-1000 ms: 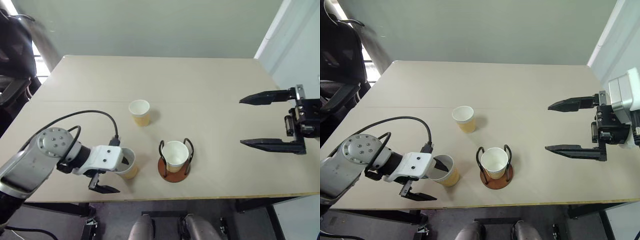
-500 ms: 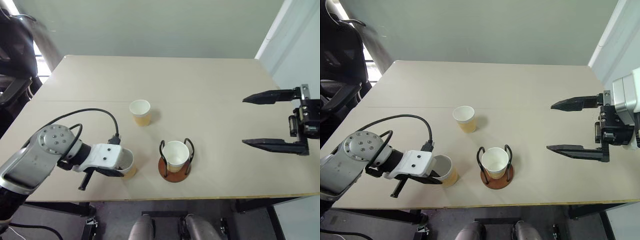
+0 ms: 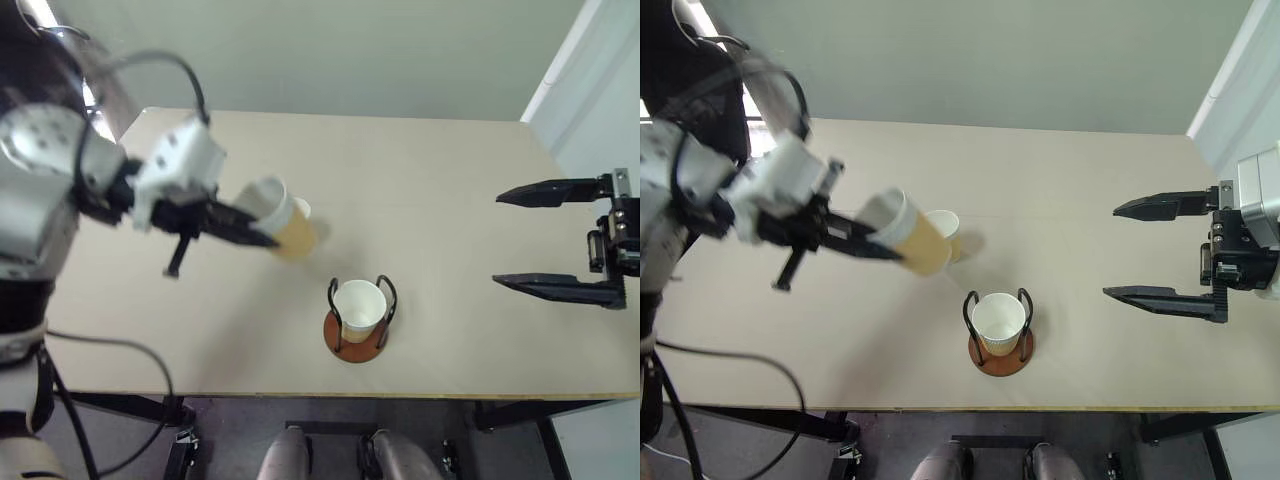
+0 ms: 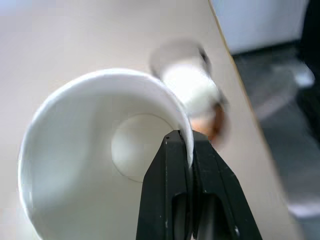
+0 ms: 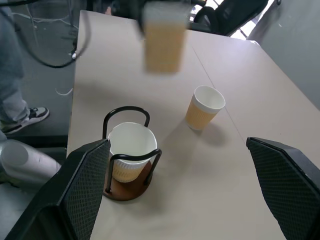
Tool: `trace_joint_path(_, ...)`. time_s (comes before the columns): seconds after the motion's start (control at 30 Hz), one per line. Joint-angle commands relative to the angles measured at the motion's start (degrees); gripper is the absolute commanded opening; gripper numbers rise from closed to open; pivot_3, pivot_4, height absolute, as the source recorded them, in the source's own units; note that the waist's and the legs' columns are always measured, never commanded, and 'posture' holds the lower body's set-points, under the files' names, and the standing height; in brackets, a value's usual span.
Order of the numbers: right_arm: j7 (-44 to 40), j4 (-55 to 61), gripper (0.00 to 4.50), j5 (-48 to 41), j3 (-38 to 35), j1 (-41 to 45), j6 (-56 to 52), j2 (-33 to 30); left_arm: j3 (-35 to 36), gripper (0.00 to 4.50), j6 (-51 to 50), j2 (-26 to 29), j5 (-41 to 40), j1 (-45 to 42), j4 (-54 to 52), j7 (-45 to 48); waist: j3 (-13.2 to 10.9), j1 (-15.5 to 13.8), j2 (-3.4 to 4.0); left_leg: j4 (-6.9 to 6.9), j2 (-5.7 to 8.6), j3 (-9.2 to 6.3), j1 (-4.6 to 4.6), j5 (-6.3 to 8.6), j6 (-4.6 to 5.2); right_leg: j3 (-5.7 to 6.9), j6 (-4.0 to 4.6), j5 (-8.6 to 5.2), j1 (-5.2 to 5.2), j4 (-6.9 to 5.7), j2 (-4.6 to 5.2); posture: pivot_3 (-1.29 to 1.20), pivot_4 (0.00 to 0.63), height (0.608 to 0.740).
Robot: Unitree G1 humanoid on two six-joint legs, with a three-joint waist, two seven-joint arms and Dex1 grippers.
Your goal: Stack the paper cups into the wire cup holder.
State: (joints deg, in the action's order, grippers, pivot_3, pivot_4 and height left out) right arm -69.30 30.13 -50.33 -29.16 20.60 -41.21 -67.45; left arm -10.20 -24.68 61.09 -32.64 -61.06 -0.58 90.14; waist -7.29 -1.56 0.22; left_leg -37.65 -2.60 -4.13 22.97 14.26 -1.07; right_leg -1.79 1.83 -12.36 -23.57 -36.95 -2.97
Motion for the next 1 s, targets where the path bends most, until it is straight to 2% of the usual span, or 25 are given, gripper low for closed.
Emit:
trace_joint_path(0.03,1.6,1.6,4.5,0.0,-2.7,-0.2,1.3,-0.5,-6.5,0.02,5.5,-3.2,-2.6,-5.9,4.6,2.4,0.0,0.1,0.05,-0.05,0.01,0.01,0.01,0.02,0.03,-0.02,-0.07,0.04,0.0,0.02,0.01,0.0,0.15,0.74)
trace_joint_path(0.13,2.6,2.7,4.5,0.2,-4.2,-0.8,1.3,-1.1,-13.9,0.02,9.6,-6.3,-5.9,-10.3,5.8,2.4,0.0,0.1,0.06,-0.32,0.02,0.01,0.16,0.1,0.17,-0.02,-0.3,0.1,0.02,0.02,0.01,0.0,0.15,0.74)
trace_joint_path(0.33,4.1,4.7,4.5,-0.1,-7.1,-2.9,0.4,-1.6,-26.9,0.02,17.4,-6.8,-11.5,-15.8,4.4,2.4,0.0,0.2,0.05,-0.58,0.14,0.11,0.31,0.23,0.39,-0.16,-0.71,0.1,0.03,0.14,0.03,0.0,0.15,0.74)
trace_joint_path(0.53,5.9,6.7,4.5,-0.8,-8.7,-4.0,-0.4,-1.8,-39.8,0.02,27.7,-7.4,-9.6,-21.2,7.4,2.4,0.0,0.1,0.09,-0.63,0.29,0.1,0.38,0.3,0.53,-0.26,-0.98,-0.06,0.07,0.13,0.09,0.0,0.15,0.74)
trace_joint_path(0.73,6.7,8.4,4.5,-1.6,-11.4,-5.9,-2.0,-1.9,-46.1,0.02,33.6,-9.0,-8.4,-23.3,9.2,2.4,0.0,0.0,0.09,-0.73,0.46,0.03,0.5,0.35,0.67,-0.27,-1.17,-0.12,0.07,0.16,0.24,0.0,0.15,0.74)
trace_joint_path(1.0,8.0,9.4,4.5,-2.1,-11.9,-6.8,-2.5,-1.9,-48.3,0.02,35.6,-8.9,-9.2,-23.8,9.6,2.4,0.0,0.0,0.1,-0.88,0.52,0.03,0.59,0.42,0.79,-0.3,-1.29,-0.18,0.07,0.2,0.26,0.0,0.15,0.74)
